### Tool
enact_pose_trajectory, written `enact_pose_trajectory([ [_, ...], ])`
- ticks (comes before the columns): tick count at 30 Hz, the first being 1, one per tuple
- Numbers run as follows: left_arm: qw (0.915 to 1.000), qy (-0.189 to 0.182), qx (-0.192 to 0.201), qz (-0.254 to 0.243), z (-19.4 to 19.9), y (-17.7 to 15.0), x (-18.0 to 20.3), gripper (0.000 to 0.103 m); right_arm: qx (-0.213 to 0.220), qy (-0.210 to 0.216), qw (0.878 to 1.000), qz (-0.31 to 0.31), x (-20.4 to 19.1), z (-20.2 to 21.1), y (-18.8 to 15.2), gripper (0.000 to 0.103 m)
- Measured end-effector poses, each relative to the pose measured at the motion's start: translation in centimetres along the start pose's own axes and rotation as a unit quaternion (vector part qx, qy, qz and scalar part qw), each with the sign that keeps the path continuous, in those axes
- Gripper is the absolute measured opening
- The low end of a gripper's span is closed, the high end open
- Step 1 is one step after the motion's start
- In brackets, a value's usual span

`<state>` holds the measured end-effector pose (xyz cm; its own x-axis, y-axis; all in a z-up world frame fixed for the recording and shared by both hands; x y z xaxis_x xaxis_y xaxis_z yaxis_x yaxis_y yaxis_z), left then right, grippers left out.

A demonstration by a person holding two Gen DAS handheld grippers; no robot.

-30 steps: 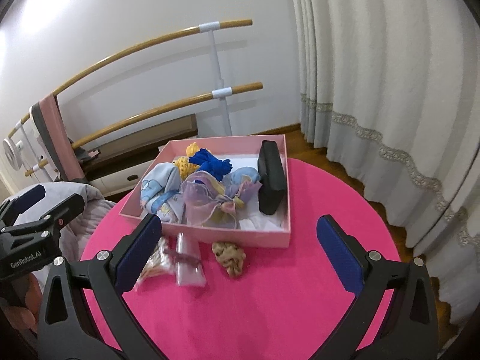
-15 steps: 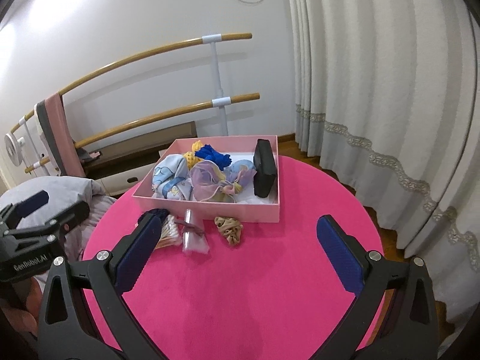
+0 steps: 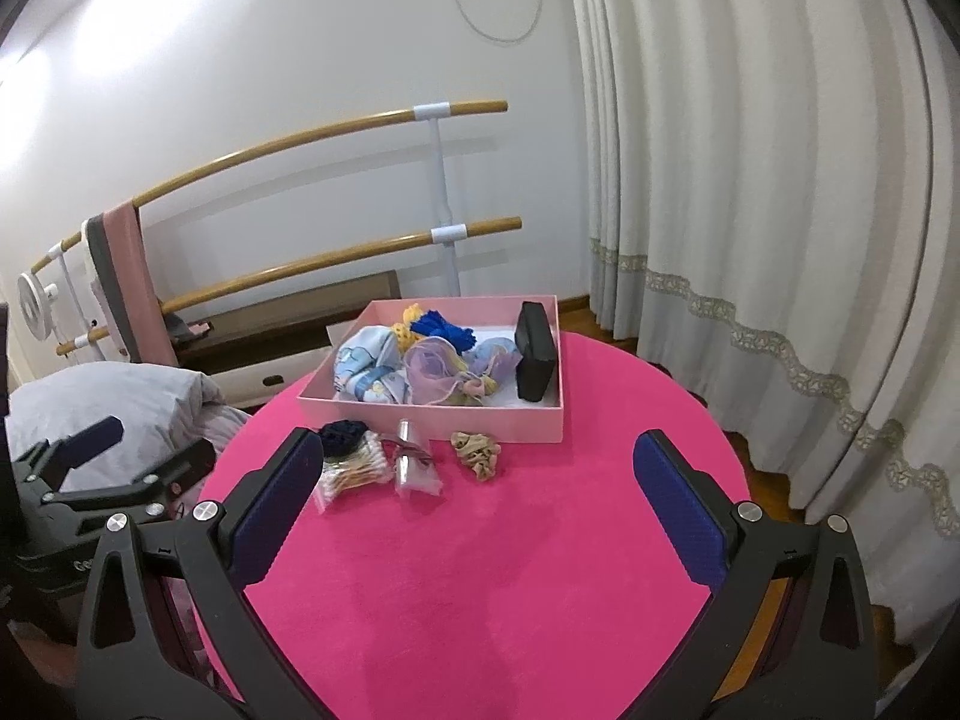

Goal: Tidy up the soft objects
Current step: 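Withdraw both tools from the box back over the table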

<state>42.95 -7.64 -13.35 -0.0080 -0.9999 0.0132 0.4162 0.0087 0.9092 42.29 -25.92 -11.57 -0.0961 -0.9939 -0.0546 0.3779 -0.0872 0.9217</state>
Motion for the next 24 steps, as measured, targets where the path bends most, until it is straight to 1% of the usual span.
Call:
enact_pose_trajectory([
  [6, 1.0, 0.003, 0.005, 0.002, 1.1, -0.3, -0.3, 0.103, 0.009, 0.003, 1.0, -0.002, -0.5, 1.2, 0.0, 0.103],
  [12, 0.9999, 0.006, 0.011, 0.002, 1.7, -0.6, -0.3, 0.103, 0.012, 0.002, 1.0, -0.003, -0.5, 1.5, 0.1, 0.103],
  [24, 1.0, 0.007, 0.002, 0.001, 0.9, -1.3, -0.3, 0.103, 0.006, -0.004, 1.0, -0.008, 0.3, 0.9, -0.1, 0.103],
])
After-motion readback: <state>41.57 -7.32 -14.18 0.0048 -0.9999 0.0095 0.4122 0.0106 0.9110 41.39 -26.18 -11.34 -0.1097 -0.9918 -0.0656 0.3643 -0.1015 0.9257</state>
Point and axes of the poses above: each gripper's, at about its wrist camera, not at the fingertips, and z roughly against the way its jaws point, x to its right, y to its top, the point moved 9 cm from there along -z, roughly the way its jaws point, and after that the axes turned 10 degrees about x, right-handed, at the moved point
